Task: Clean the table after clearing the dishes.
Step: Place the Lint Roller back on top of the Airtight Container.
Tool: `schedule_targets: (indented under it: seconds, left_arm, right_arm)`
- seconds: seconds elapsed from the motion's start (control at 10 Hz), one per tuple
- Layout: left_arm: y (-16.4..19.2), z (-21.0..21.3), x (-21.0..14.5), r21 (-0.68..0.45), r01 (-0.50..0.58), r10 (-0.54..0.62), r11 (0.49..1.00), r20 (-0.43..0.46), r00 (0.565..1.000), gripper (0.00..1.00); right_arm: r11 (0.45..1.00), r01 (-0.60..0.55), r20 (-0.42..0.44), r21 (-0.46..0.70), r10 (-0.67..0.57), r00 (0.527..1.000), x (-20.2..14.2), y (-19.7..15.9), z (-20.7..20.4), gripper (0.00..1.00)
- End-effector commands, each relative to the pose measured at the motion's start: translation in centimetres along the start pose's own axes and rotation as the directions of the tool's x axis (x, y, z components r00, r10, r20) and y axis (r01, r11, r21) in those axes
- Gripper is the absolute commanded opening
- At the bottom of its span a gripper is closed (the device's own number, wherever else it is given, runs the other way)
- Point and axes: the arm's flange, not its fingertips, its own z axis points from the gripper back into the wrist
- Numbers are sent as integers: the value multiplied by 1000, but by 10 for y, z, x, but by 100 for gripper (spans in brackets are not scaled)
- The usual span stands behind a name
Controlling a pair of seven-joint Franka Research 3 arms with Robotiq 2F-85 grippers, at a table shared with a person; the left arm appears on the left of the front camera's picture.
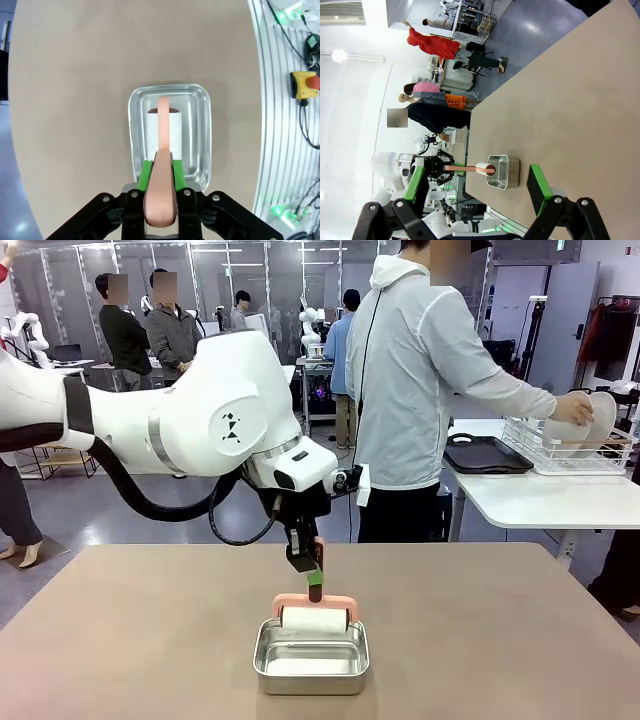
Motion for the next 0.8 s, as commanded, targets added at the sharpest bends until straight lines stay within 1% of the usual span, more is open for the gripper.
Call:
schedule_targets:
  seconds: [0.0,0.3,0.5,0.7]
  left_arm:
    - [15,-15,-2,-9,6,-6,1000,35,999,20]
    - [39,-35,-12,-70,-39,43,997,56,998,20]
    - [52,-48,-15,-91,-29,36,995,67,997,20]
    - [66,-61,-22,-158,-63,69,985,33,997,20]
  right_arm:
    - [1000,-4,-3,8,4,1000,-1,3,0,100]
    - [1000,-4,-3,8,4,1000,-1,3,0,100]
    - [1000,-4,-3,8,4,1000,-1,3,0,100]
    - [1000,-4,-3,8,4,1000,-1,3,0,100]
